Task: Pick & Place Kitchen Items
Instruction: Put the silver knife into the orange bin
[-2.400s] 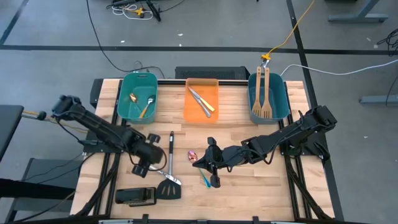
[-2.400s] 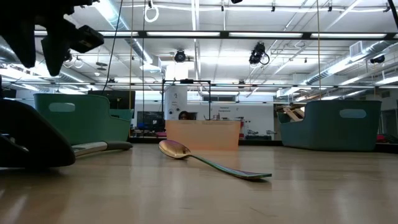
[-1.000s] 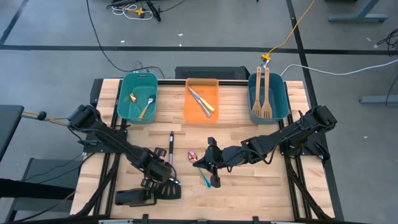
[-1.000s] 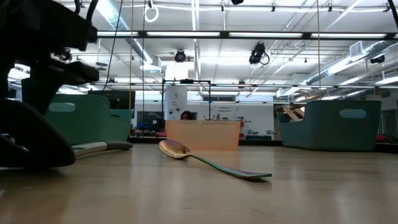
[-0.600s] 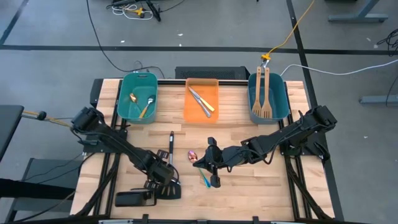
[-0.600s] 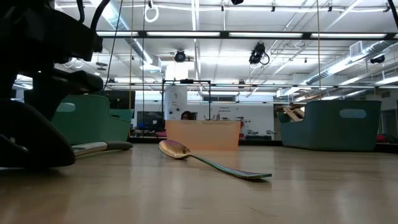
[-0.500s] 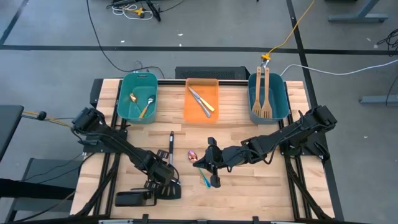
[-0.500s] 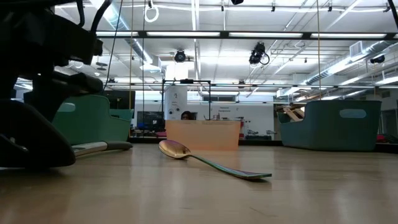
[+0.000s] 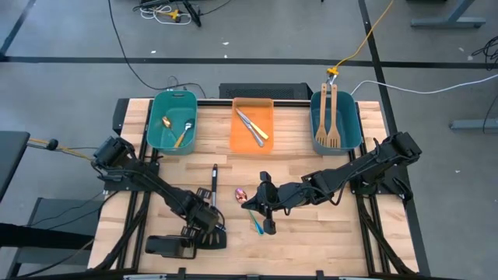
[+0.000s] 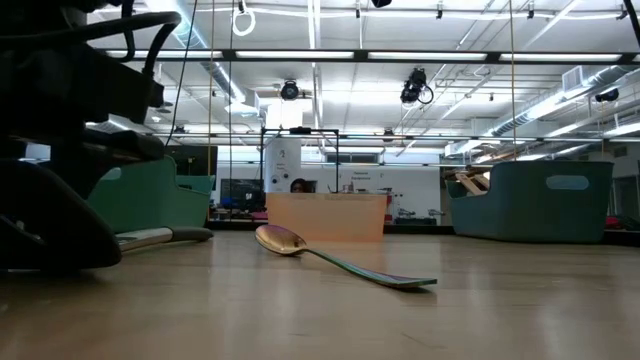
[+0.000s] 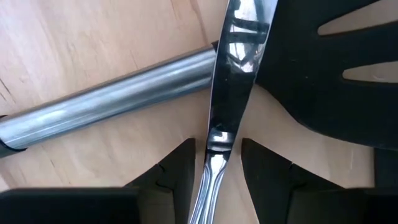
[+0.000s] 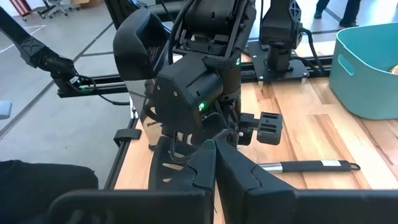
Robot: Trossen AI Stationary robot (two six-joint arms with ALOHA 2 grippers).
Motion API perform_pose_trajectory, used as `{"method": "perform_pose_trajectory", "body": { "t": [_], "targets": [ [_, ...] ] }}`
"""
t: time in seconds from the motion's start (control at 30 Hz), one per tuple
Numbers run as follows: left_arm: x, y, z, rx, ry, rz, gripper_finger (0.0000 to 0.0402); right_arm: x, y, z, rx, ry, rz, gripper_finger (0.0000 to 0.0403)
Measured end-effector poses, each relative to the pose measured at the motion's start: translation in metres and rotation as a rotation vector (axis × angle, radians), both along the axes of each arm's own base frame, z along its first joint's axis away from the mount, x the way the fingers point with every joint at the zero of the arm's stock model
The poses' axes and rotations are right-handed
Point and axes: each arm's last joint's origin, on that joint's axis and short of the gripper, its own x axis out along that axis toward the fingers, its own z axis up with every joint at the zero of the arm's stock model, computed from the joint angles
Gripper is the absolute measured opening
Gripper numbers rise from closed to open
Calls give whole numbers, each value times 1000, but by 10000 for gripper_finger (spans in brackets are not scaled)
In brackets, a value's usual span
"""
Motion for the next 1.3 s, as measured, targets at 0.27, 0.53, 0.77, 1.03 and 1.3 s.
{"method": "perform_pose_trajectory", "body": {
  "t": [0.27, 0.53, 0.77, 1.03, 1.3],
  "targets": [
    [0, 0, 0, 16, -8, 1, 138, 0, 0, 0, 0, 0, 0, 20],
    [0, 1, 0, 20, -10, 1, 129, 0, 0, 0, 0, 0, 0, 20],
    [0, 1, -1, 26, -11, 1, 96, 0, 0, 0, 0, 0, 0, 20],
    [0, 1, -1, 31, -11, 2, 60, 0, 0, 0, 0, 0, 0, 20],
    [0, 2, -1, 38, -12, 3, 56, 0, 0, 0, 0, 0, 0, 20]
  ]
}}
